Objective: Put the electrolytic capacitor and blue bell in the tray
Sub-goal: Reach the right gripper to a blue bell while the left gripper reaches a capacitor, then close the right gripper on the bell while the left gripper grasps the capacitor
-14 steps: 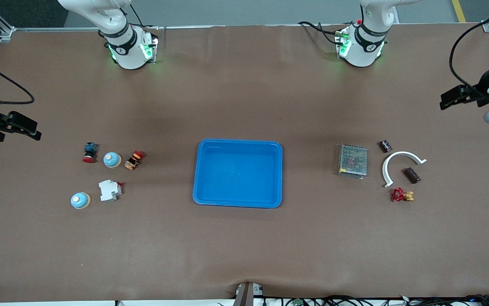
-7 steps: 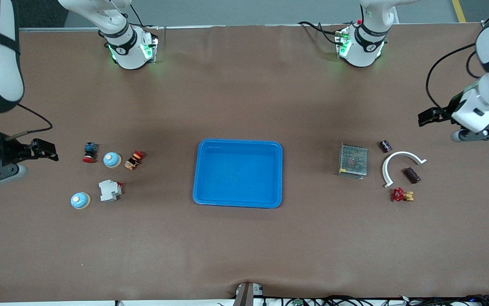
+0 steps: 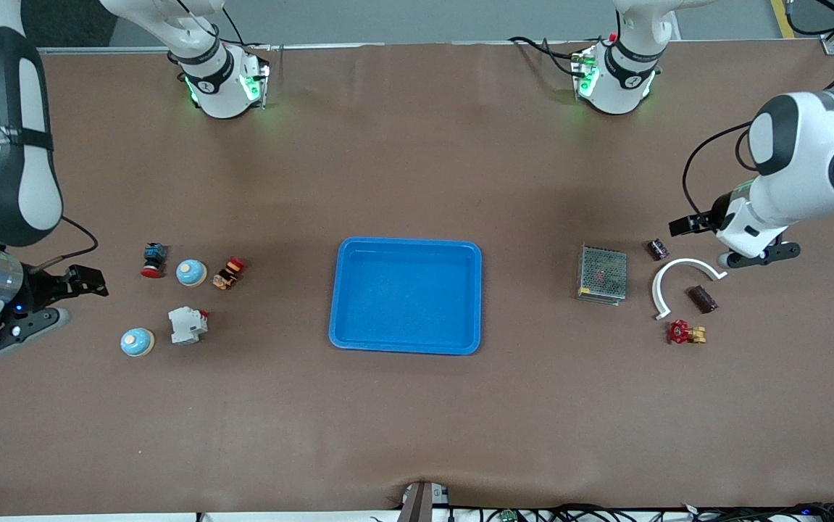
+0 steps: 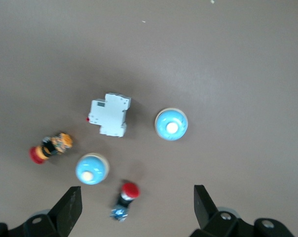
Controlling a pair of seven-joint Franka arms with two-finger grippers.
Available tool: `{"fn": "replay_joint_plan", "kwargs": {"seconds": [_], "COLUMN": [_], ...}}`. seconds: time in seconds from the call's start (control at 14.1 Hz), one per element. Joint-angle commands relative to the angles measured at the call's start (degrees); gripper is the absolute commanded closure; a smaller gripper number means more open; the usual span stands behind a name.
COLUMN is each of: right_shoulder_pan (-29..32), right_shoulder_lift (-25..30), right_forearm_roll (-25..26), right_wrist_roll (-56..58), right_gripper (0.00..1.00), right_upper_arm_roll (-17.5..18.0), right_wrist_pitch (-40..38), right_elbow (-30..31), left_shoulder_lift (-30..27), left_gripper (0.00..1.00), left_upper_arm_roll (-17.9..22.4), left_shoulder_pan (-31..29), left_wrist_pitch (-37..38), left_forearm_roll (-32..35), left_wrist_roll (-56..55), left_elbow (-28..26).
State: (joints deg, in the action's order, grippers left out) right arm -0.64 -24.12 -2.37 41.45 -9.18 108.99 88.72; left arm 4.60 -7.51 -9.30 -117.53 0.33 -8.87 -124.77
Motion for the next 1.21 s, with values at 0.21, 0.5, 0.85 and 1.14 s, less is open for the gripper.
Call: {"fn": "replay_joint_plan", "kwargs": {"seconds": [0.21, 0.5, 0.85, 1.14], "right_shoulder_pan": [2.2, 3.4, 3.4, 3.0], "right_shoulder_lift": [-6.5, -11.2, -14.5, -16.2], "right_forearm_roll": [-1.9, -2.2, -2.3, -2.3], "right_wrist_roll": [17.2, 24.1, 31.9, 32.2], "right_gripper": [0.0, 0.0, 0.0, 0.0], "right_upper_arm_roll": [0.2, 0.3, 0.3, 1.3], "right_wrist_pitch": [5.7, 9.2, 15.1, 16.8], "right_elbow": [-0.7, -0.6, -0.7, -0.7], "left_shoulder_lift": [5.1, 9.3, 13.2, 14.4], "left_gripper": [0.11, 0.22, 0.32, 0.76], "left_upper_arm_roll": [-0.2, -0.1, 0.1, -0.1], "left_shoulder_pan": [-1.4, -1.8, -3.5, -4.7], "left_wrist_pitch": [-12.8, -19.9, -24.3, -25.4], "left_forearm_roll": [-1.3, -1.3, -1.3, -1.2], "left_wrist_roll": [-2.0, -3.4, -5.4, -5.3], "left_elbow": [-6.0, -7.9, -9.2, -8.8]}}
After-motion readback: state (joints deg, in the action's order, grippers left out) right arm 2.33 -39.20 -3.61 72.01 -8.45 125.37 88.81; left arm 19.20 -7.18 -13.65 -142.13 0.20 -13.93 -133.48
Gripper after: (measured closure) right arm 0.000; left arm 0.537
